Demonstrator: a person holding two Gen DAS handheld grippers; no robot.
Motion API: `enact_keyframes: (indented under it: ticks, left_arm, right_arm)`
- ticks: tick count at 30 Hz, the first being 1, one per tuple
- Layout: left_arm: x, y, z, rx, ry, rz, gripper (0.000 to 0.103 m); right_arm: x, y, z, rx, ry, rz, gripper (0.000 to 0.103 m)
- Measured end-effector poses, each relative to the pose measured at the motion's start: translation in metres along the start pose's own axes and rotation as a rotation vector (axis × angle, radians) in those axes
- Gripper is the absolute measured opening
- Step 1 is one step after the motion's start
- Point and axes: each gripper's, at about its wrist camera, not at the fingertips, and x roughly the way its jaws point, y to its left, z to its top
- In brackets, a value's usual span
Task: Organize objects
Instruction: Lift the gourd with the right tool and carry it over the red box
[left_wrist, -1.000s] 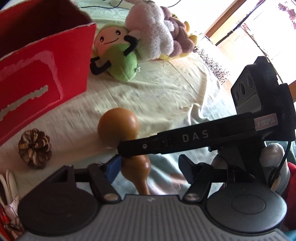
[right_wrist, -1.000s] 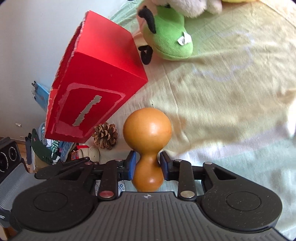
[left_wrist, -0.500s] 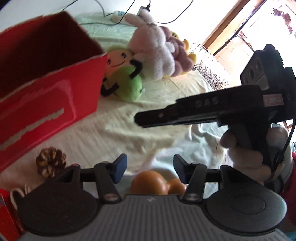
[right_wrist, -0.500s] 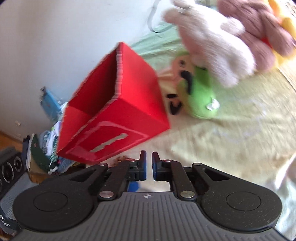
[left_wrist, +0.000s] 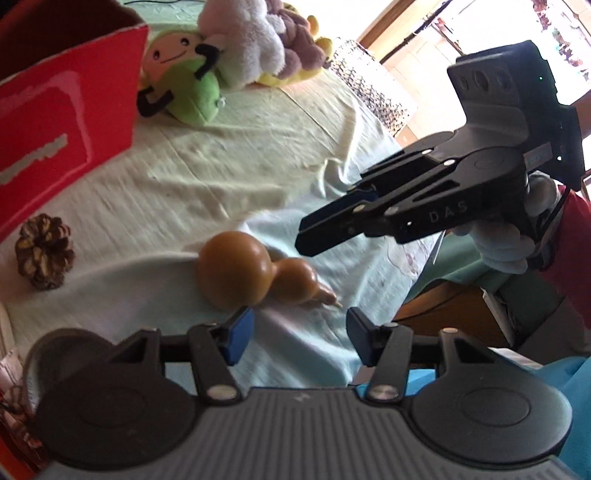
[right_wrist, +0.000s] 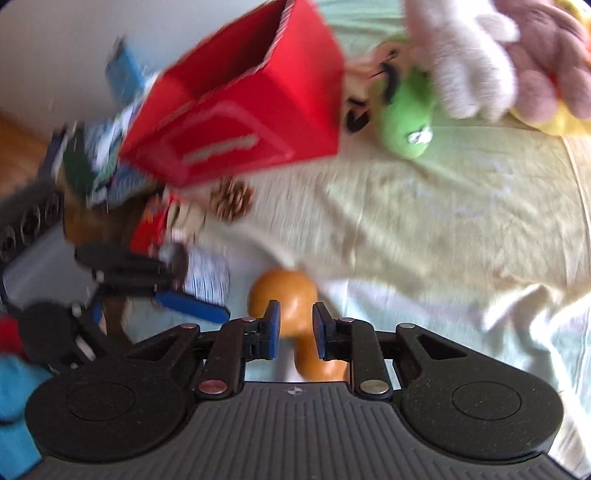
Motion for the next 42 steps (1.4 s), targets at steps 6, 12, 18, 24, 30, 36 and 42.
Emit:
enact_keyframes:
  ticks: [6,12,18,24,30,36,42]
  left_arm:
    - [0.022,0.004,-0.001,-0.038,0.037,0.027,0.057]
    - [0.032,0.009,0.009,-0.075,0.023,0.081,0.057]
    - [0.031,0.010,0.017,-0.084,-0.026,0.124,0.060]
    - [0.025,0.007,0.020,-0.074,-0.047,0.140,0.060]
    - [-0.008,-0.005,0.033,-0.036,-0.138,0.136,0.060]
    - [-0.046,-0.009,0.055,0.000,-0.263,0.140,0.060]
    - [-0.047,0.018,0.037,-0.039,-0.221,0.136,0.059]
  right_arm:
    - [0.025,0.009,-0.007,-0.101,0.025,0.004,0.022]
    - [0.040,0.005,-0.003,-0.073,0.011,0.046,0.022]
    - [0.048,-0.020,0.003,0.140,-0.034,0.133,0.029]
    - [0.044,-0.025,0.000,0.249,-0.061,0.183,0.031]
    - [0.014,-0.010,0.011,0.233,-0.133,0.195,0.028]
    - [-0.021,0.012,0.046,0.179,-0.226,0.222,0.004]
    - [-0.018,0.006,0.049,0.180,-0.207,0.137,0.022]
